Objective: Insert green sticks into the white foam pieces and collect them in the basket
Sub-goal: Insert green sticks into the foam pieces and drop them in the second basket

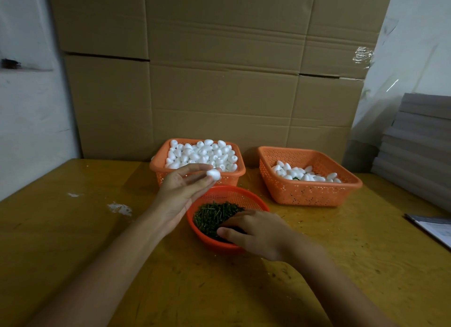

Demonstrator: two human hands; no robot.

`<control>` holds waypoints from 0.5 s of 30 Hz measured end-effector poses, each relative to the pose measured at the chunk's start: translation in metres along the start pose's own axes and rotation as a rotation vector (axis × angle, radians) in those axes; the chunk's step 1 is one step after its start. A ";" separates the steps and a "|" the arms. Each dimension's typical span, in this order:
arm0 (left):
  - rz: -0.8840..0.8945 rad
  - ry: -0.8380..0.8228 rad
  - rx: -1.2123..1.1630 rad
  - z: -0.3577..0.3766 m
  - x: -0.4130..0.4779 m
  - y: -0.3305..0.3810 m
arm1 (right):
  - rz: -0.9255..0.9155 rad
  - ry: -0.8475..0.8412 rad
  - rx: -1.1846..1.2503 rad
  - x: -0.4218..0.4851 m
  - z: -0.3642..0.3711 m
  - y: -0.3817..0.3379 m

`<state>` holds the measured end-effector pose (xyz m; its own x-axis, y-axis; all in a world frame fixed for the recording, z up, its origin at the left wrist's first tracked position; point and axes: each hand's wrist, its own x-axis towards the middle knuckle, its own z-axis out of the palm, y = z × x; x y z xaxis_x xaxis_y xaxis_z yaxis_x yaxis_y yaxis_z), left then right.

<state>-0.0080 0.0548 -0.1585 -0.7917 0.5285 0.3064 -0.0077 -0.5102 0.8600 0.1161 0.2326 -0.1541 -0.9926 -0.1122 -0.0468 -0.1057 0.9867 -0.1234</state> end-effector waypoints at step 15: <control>0.055 -0.030 0.314 0.004 -0.002 -0.002 | -0.014 0.024 0.004 0.000 0.002 0.002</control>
<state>-0.0042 0.0574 -0.1588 -0.7670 0.5282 0.3643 0.2278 -0.3067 0.9242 0.1160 0.2344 -0.1560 -0.9922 -0.1226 -0.0215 -0.1189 0.9847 -0.1274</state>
